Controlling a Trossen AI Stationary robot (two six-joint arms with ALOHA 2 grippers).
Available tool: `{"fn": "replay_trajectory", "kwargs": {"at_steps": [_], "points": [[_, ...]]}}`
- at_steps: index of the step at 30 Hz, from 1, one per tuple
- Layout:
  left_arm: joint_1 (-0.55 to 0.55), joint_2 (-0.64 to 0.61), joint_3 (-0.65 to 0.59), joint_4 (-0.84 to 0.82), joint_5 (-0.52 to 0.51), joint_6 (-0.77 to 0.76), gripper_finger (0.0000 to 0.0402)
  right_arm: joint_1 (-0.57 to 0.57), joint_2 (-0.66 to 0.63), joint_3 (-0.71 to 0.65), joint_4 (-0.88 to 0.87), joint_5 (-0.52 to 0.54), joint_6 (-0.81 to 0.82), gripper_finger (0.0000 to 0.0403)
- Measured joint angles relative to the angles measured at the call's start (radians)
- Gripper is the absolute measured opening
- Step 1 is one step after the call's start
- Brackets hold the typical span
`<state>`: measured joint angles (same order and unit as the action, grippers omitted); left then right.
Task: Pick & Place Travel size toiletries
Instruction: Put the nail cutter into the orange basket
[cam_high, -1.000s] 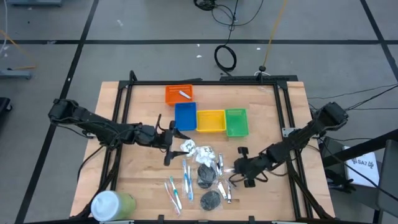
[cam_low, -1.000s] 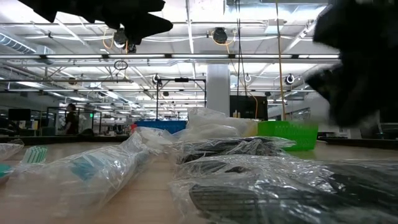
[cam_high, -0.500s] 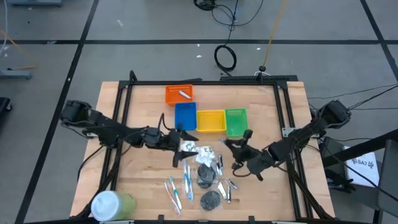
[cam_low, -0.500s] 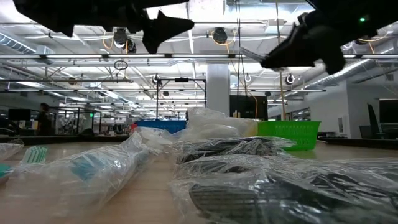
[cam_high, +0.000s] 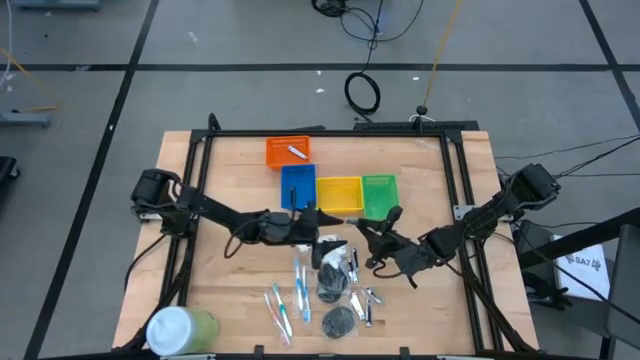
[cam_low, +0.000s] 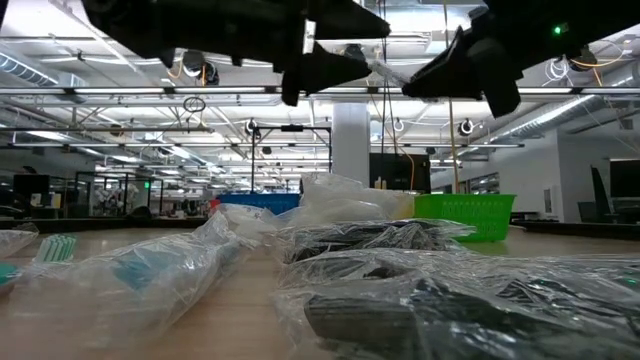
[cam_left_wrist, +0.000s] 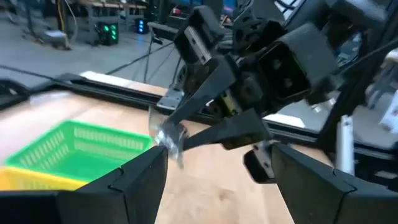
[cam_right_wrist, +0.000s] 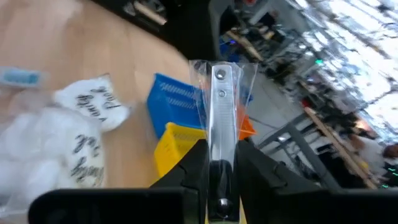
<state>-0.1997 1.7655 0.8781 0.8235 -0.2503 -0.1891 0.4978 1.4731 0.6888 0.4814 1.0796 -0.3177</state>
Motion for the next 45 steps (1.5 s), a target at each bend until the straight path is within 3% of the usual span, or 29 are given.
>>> {"fn": "replay_trajectory", "kwargs": {"at_steps": [5, 11, 20, 26, 34, 38, 45], "points": [[0.004, 0.008, 0.040, 0.001, -0.072, 0.037, 0.0280, 0.014, 0.000, 0.000, 0.094, 0.099, -0.105, 0.0048], [0.028, 0.009, 0.055, 0.007, -0.088, 0.019, 0.0280, 0.030, -0.001, 0.002, 0.202, 0.094, -0.207, 0.0048], [0.059, 0.009, 0.056, 0.009, -0.089, -0.032, 0.0280, 0.034, -0.001, 0.002, 0.200, 0.094, -0.219, 0.0048], [0.079, 0.008, 0.056, 0.009, -0.005, -0.094, 0.0280, 0.033, -0.001, 0.002, 0.200, 0.094, -0.219, 0.0048], [0.088, 0.008, 0.058, 0.009, 0.006, -0.133, 0.0276, 0.032, -0.001, 0.002, 0.200, 0.094, -0.218, 0.0048], [0.089, 0.008, 0.058, 0.009, 0.006, -0.154, 0.0238, 0.032, -0.001, 0.002, 0.200, 0.094, -0.218, 0.0048], [0.100, 0.008, 0.059, 0.012, 0.021, -0.206, 0.0108, 0.030, -0.001, 0.002, 0.200, 0.097, -0.218, 0.0048]]}}
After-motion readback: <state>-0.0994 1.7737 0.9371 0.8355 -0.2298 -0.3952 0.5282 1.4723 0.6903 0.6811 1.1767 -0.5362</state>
